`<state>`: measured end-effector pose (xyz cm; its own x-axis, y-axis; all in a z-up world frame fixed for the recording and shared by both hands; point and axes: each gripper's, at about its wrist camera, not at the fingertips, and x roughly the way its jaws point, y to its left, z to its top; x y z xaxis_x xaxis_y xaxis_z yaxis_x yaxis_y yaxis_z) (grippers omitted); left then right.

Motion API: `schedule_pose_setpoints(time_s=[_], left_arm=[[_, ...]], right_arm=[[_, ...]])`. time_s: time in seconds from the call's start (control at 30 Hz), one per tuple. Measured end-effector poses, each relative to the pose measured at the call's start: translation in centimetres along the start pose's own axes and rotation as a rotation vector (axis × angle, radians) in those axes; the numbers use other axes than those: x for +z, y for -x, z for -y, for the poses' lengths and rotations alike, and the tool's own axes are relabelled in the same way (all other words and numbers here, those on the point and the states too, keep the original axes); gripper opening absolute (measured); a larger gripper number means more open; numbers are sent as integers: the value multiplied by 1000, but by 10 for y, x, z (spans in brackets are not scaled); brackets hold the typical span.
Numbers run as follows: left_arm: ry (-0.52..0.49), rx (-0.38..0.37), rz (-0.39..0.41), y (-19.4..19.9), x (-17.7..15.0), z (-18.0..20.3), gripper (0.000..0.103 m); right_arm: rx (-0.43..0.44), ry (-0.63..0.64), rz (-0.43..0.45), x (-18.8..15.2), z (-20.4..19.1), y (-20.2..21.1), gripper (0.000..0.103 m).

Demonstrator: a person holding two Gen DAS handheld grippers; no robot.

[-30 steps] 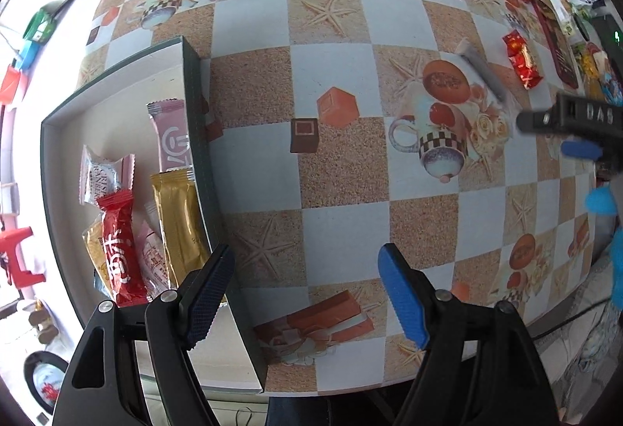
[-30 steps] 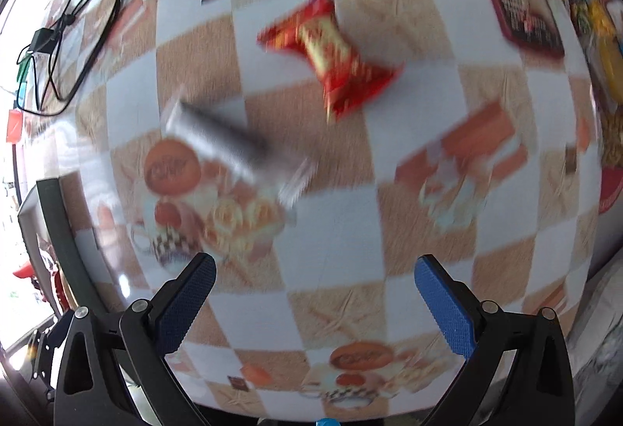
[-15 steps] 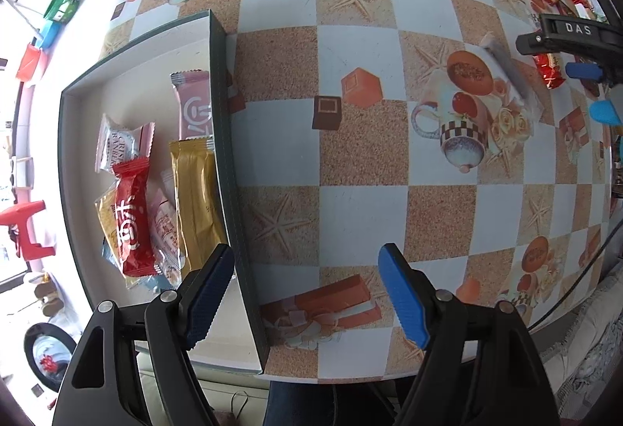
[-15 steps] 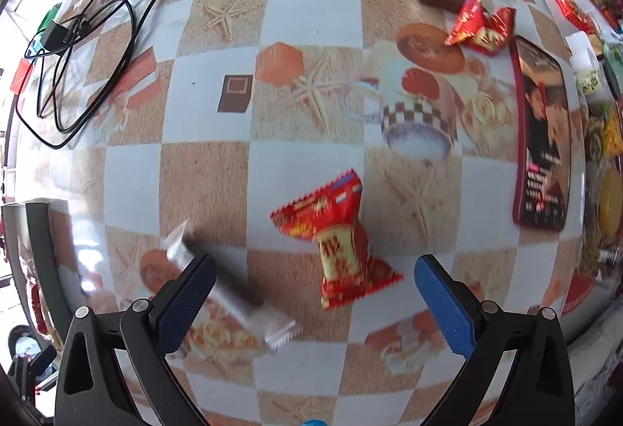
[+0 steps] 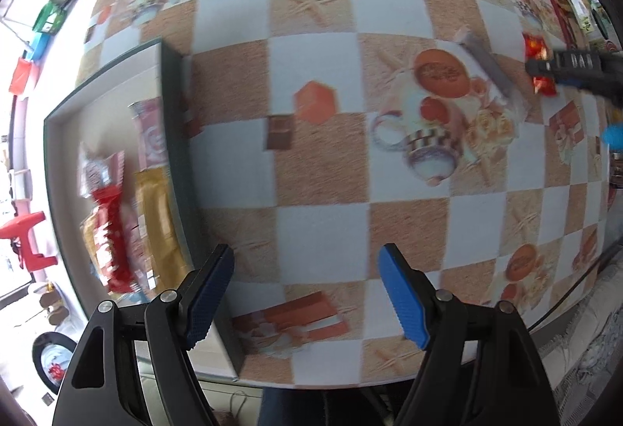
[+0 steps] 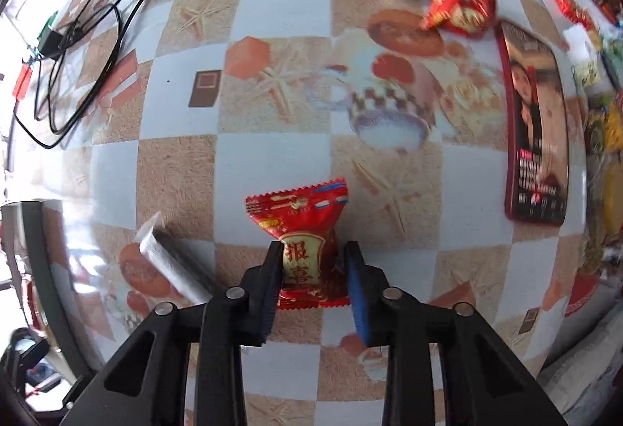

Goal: Organize snacks

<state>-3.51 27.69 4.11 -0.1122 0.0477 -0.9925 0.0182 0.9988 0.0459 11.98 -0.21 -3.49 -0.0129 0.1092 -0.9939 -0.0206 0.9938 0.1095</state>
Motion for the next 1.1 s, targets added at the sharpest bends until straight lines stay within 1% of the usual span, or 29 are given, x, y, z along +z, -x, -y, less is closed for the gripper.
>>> schedule_pose_setpoints(time_s=[0.1, 0.27, 0.4, 0.47, 0.57, 0.63, 0.7, 0.83, 0.93, 0.97, 1.0, 1.03, 1.07, 1.1], left_arm=[[-7, -27, 6, 0, 15, 18, 80], [24, -115, 10, 1, 46, 52, 80], [131, -205, -10, -1, 72, 71, 80], [194, -231, -18, -5, 86, 79, 80], [263, -230, -30, -14, 105, 87, 80], [295, -218, -35, -20, 116, 91, 80], [315, -203, -38, -26, 125, 92, 80], [333, -179, -56, -36, 135, 102, 80], [302, -110, -46, -39, 137, 116, 80], [283, -86, -47, -39, 136, 127, 79], [264, -72, -35, -39, 136, 132, 78], [242, -72, -21, -37, 135, 136, 71], [214, -69, -8, -35, 134, 140, 59], [183, -64, 0, -32, 133, 148, 51]], right_arm=[[3, -24, -3, -15, 17, -2, 32], [-2, -46, -16, -54, 39, -4, 32], [-37, -24, -26, -86, 46, -8, 32], [-47, -14, -27, -98, 47, -9, 32], [-56, -1, -27, -103, 46, -13, 32], [-52, -5, -24, -113, 51, -13, 32], [-49, -13, -21, -108, 55, -16, 32], [-45, -20, -16, -99, 56, -22, 32], [-46, -10, -12, -95, 60, -25, 32], [-47, -7, -11, -100, 58, -25, 32], [-47, -5, -10, -111, 48, -17, 32], [-45, -4, -10, -111, 49, -16, 32], [-43, -3, -10, -111, 50, -17, 32], [-41, -2, -10, -112, 52, -12, 32]])
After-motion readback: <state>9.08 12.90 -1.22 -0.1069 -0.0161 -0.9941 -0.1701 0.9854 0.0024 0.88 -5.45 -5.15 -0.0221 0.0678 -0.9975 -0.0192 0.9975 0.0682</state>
